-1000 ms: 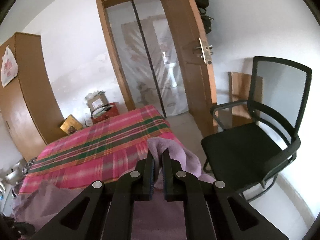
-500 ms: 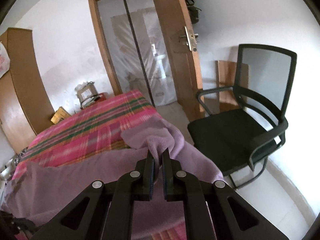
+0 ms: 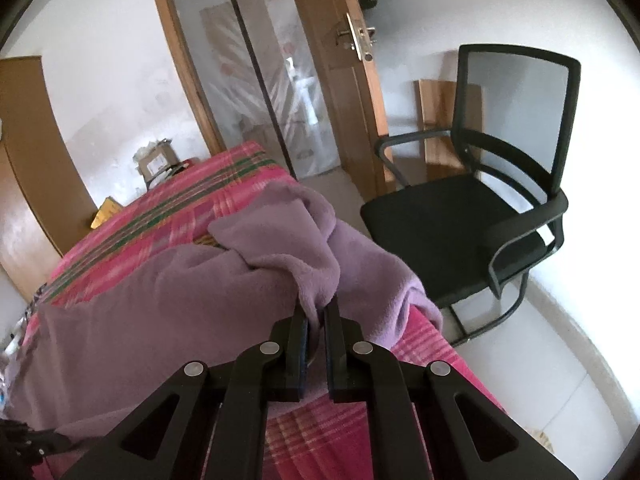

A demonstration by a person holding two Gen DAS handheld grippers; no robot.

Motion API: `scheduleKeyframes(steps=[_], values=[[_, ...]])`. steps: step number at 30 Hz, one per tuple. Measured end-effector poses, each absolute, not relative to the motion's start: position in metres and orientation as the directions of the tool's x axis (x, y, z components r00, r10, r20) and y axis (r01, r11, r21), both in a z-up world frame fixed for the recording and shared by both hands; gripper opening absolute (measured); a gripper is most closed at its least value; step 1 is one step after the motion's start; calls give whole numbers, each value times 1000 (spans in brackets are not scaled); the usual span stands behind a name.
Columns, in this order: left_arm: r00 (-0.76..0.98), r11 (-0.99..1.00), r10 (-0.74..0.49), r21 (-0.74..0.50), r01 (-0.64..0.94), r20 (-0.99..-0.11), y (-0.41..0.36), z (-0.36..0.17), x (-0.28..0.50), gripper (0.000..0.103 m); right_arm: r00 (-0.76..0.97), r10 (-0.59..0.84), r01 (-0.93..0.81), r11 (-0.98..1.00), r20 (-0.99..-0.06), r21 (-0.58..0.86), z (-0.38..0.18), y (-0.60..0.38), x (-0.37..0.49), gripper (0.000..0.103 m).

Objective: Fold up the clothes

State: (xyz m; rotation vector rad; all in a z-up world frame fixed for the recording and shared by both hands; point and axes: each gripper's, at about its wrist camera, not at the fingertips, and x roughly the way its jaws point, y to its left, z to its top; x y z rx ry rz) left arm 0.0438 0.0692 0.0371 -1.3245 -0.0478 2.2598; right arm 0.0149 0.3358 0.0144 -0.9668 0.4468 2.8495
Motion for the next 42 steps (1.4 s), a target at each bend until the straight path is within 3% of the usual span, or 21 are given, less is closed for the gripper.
scheduleKeyframes(steps=[23, 31, 37, 42], values=[[-304, -836, 463, -296, -463, -832, 62, 36, 61, 11, -740, 18, -243, -939, -673, 242, 9, 343, 19, 19], [-342, -828, 505, -331, -453, -793, 42, 58, 62, 11, -766, 80, -255, -949, -638, 187, 30, 334, 36, 24], [-362, -847, 498, -353, -397, -788, 31, 58, 45, 13, -838, 38, -144, -978, -545, 152, 52, 300, 44, 24], [-342, -856, 480, -345, -387, -808, 32, 47, 44, 13, -802, -47, -29, -993, -595, 117, 37, 270, 31, 25]])
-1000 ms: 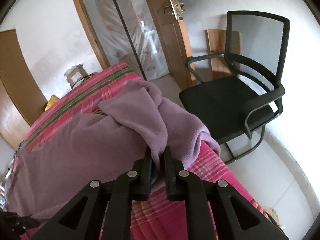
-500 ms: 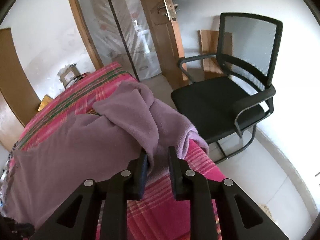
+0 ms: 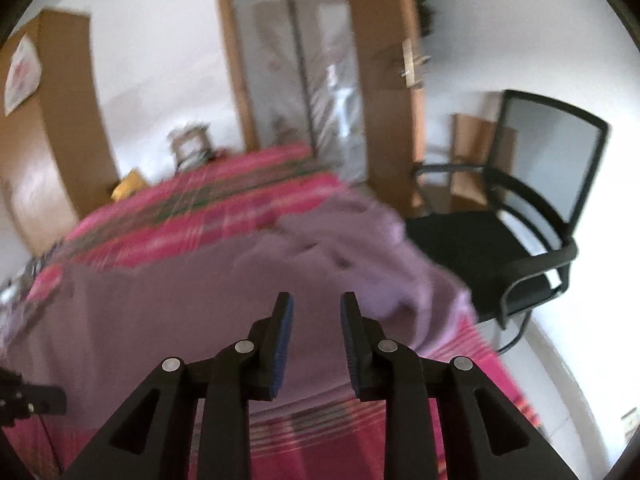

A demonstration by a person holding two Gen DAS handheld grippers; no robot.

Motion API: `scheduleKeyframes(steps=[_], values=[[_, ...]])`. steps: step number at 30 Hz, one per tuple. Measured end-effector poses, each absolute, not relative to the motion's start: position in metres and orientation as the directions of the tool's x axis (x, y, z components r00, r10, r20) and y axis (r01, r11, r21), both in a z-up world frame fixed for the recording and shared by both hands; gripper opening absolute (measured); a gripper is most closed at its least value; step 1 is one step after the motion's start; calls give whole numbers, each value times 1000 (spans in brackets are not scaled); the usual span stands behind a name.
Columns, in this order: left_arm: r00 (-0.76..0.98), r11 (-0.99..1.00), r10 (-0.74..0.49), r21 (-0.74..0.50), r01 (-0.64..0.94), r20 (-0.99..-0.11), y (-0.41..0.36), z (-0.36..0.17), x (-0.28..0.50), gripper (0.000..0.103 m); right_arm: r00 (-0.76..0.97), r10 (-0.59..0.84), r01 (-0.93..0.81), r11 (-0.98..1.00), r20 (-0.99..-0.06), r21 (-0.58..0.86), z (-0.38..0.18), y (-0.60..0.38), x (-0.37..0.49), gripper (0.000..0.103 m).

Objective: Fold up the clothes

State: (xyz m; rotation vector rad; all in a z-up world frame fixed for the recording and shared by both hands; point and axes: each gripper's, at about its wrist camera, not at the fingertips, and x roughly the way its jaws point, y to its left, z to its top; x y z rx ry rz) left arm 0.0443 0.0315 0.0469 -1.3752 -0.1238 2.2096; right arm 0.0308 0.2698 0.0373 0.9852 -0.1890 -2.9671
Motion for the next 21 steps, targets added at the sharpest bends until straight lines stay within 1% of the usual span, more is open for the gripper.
scheduleKeyframes(steps=[6, 10, 14, 16, 19, 21], values=[[-322, -862, 465, -338, -378, -825, 34, 38, 40, 13, -746, -48, -28, -994, -665, 103, 20, 265, 17, 26], [-311, -862, 463, -341, -374, -830, 32, 32, 40, 13, -727, -14, -49, -996, -686, 72, 11, 270, 17, 25], [-304, -858, 477, -362, -365, -825, 26, 30, 42, 13, -732, -4, -52, -997, -682, 61, 9, 275, 26, 26], [-310, -858, 475, -356, -371, -823, 26, 32, 43, 13, -733, -25, -49, -995, -679, 90, 12, 278, 27, 26], [-324, -855, 481, -353, -381, -815, 26, 36, 44, 13, -768, -48, -41, -992, -639, 123, 26, 283, 27, 26], [-326, -849, 491, -360, -388, -808, 27, 40, 42, 13, -786, -27, -36, -995, -618, 90, 35, 282, 23, 26]])
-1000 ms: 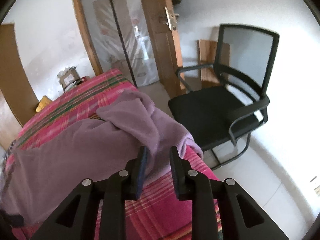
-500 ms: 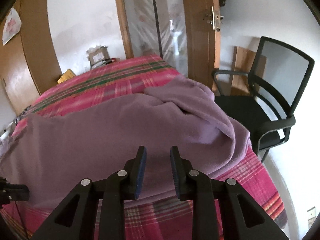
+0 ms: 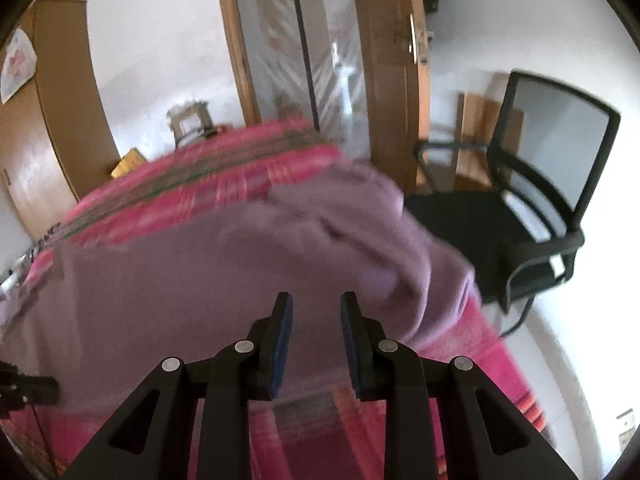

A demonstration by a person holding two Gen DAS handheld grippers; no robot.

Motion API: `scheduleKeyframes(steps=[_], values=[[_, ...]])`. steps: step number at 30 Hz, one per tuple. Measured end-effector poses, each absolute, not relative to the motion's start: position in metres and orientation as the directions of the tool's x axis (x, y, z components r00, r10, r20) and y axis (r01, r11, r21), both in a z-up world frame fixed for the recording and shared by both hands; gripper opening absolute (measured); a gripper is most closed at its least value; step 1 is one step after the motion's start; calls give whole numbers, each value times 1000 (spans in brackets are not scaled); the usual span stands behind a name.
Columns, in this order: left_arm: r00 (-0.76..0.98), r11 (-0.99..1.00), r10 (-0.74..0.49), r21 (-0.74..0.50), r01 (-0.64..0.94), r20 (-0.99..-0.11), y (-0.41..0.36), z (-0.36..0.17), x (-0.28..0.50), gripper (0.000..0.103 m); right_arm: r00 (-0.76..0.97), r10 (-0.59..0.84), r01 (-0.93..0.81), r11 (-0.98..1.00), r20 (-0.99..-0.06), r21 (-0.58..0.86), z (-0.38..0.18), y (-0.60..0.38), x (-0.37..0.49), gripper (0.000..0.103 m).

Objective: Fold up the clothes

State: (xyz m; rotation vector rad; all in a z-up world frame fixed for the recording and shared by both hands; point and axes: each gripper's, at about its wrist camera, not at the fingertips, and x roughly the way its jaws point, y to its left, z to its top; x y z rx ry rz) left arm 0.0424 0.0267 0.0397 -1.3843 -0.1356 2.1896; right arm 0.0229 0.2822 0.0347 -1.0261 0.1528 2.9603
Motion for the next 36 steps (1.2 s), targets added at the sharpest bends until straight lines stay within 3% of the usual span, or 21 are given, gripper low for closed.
scheduleKeyframes(steps=[7, 19, 29, 36], values=[[-326, -840, 501, -360, -406, -801, 42, 44, 29, 13, -801, 28, -20, -1000, -598, -20, 47, 278, -16, 26], [-293, -814, 520, -361, -456, -802, 79, 49, 1, 13, -718, 31, 107, -982, -695, -155, 32, 267, -79, 26], [-270, -810, 513, -357, -464, -815, 89, 45, -4, 13, -684, 57, 170, -957, -727, -235, 16, 255, -94, 44], [-257, -815, 510, -364, -451, -821, 89, 41, -3, 14, -688, 60, 163, -958, -724, -234, 15, 254, -97, 44]])
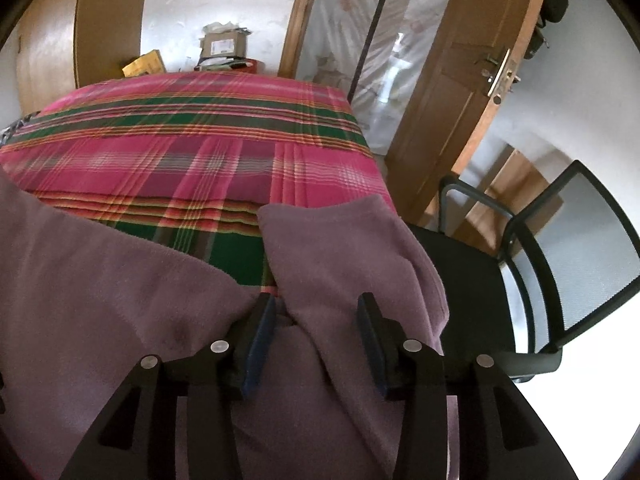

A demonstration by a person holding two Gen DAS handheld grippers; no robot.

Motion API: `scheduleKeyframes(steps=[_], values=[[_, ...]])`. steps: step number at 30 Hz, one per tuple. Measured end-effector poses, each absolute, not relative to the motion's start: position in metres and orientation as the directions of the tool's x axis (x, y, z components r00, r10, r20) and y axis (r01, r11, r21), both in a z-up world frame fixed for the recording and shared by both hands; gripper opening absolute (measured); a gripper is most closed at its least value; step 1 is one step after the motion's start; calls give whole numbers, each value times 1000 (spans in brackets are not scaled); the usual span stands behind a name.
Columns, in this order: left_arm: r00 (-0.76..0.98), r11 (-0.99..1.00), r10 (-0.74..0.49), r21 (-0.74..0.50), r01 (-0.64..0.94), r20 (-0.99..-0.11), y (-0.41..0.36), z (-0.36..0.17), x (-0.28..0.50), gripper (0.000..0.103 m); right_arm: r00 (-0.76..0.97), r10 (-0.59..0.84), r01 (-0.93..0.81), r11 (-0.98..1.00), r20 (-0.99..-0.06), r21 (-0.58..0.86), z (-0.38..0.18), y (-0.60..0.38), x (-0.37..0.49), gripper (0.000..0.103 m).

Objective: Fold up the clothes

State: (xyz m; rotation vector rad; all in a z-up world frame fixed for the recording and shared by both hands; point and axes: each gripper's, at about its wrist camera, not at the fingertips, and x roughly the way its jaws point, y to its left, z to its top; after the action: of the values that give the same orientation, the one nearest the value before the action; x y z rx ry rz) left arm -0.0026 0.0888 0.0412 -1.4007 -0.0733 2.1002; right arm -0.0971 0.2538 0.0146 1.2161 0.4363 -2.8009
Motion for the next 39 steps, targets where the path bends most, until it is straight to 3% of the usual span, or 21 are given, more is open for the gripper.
scheduleKeyframes(steps=[2, 7, 8, 12, 23, 39], values=[[-254, -813, 510, -365, -453, -822, 89, 41, -2, 14, -687, 59, 160, -960, -725, -230, 15, 255, -98, 44], [-248, -813, 511, -369, -450, -823, 87, 39, 0, 14, -685, 67, 143, -964, -725, -224, 15, 256, -99, 27], [-248, -813, 511, -370, -449, -823, 86, 38, -1, 14, -685, 71, 137, -965, -725, -224, 16, 257, -99, 20], [-247, -814, 510, -369, -449, -824, 88, 37, -2, 14, -688, 71, 121, -970, -722, -210, 17, 260, -98, 13], [-245, -815, 505, -364, -450, -828, 86, 36, 0, 14, -740, 41, 30, -995, -671, -93, 41, 291, -87, 8], [-259, -827, 484, -340, -448, -836, 91, 36, 2, 14, -743, 140, -175, -984, -655, -11, 50, 360, -70, 8]])
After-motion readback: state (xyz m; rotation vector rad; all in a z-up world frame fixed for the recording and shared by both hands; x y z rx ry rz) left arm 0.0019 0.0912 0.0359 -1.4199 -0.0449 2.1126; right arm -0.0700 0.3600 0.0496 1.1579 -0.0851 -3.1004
